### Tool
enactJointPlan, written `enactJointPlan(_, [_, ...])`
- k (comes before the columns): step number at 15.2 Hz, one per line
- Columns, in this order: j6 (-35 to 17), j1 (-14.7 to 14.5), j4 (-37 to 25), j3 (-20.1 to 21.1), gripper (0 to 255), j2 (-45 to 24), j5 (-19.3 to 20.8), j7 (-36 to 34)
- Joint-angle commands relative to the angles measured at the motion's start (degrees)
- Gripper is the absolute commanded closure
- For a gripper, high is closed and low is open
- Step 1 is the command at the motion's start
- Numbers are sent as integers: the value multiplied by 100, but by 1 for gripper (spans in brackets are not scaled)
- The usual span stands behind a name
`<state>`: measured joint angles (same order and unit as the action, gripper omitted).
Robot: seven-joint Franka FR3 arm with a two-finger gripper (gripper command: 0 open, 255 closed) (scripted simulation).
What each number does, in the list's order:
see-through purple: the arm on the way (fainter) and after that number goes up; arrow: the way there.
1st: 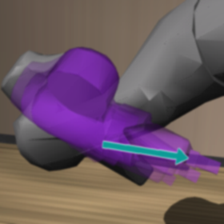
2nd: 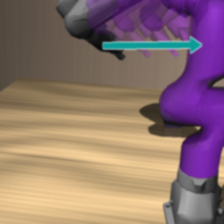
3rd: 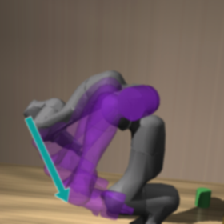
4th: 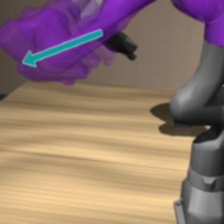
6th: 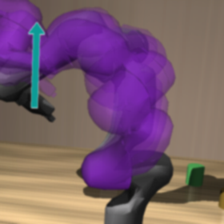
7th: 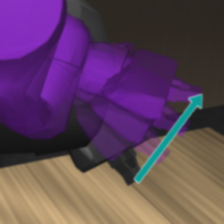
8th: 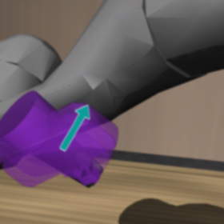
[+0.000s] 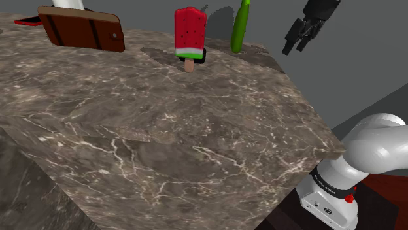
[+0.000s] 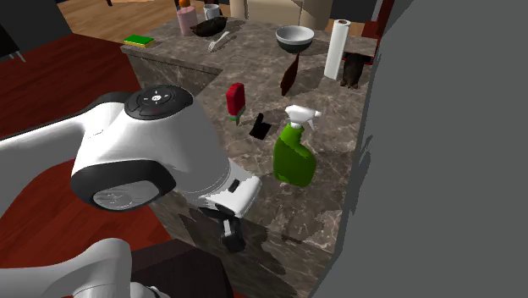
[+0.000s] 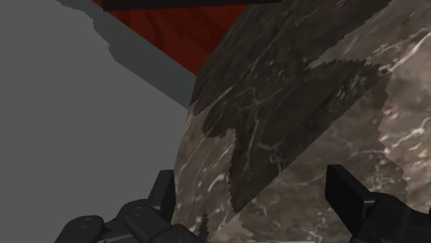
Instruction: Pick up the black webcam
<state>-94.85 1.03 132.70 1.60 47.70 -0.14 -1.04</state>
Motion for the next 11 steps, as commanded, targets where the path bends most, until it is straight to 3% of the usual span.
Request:
enactJointPlan(1, [0, 0, 0, 0, 0, 0, 0, 0])
enactJointPlan(11, [-201, -515, -1454, 736, 0, -1798, -166, 85])
